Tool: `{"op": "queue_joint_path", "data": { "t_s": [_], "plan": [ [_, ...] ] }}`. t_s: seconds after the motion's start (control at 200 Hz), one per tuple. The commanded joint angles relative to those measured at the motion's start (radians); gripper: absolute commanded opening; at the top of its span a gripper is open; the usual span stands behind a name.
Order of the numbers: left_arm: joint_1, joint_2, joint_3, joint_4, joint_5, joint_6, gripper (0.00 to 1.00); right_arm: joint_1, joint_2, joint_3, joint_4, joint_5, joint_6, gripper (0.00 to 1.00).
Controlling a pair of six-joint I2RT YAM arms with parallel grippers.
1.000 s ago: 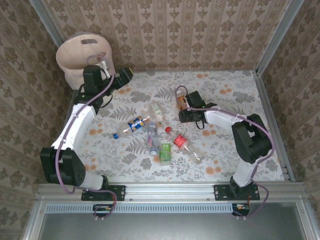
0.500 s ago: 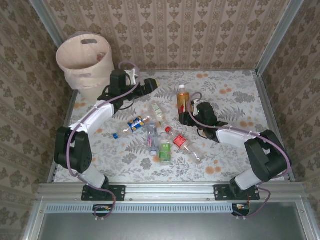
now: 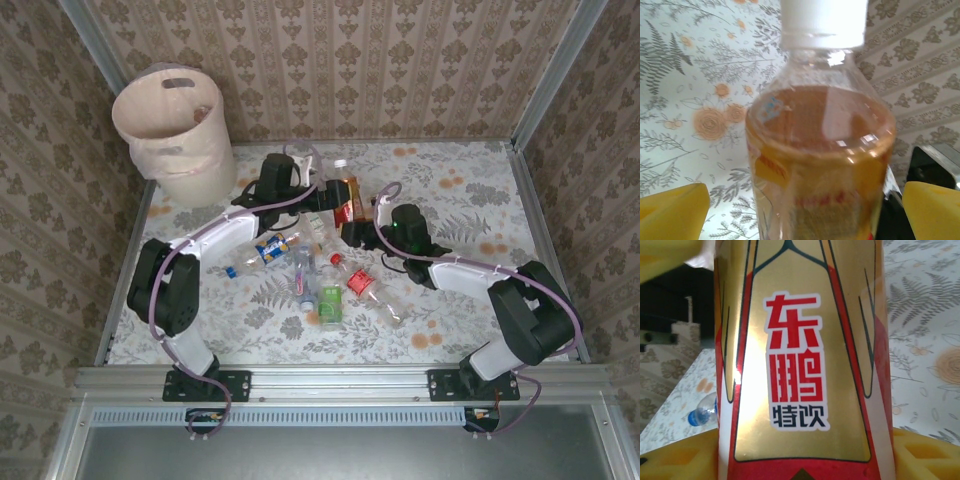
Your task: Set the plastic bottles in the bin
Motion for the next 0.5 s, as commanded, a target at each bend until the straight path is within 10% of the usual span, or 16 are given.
{"op": "queue_joint_path", "data": {
  "t_s": [0.0,0.275,0.495],
  "plan": [
    [0.000,0.006,0.014,-0.008,-0.012,0.049,1.00,0.014,0.016,0.031,0.062,-0.074,0.010,0.51],
    [-0.012,0.034,0.063,-0.092,-0.011,0.105,0.99,0.031,0.024,0.074,0.004,-0.125,-0.010,0.52],
    [-0.014,0.047,0.084,-0.111,0.045,0.124,0.77,0.032,0.024,0.099,-0.039,-0.139,-0.016,0.52]
  ]
}}
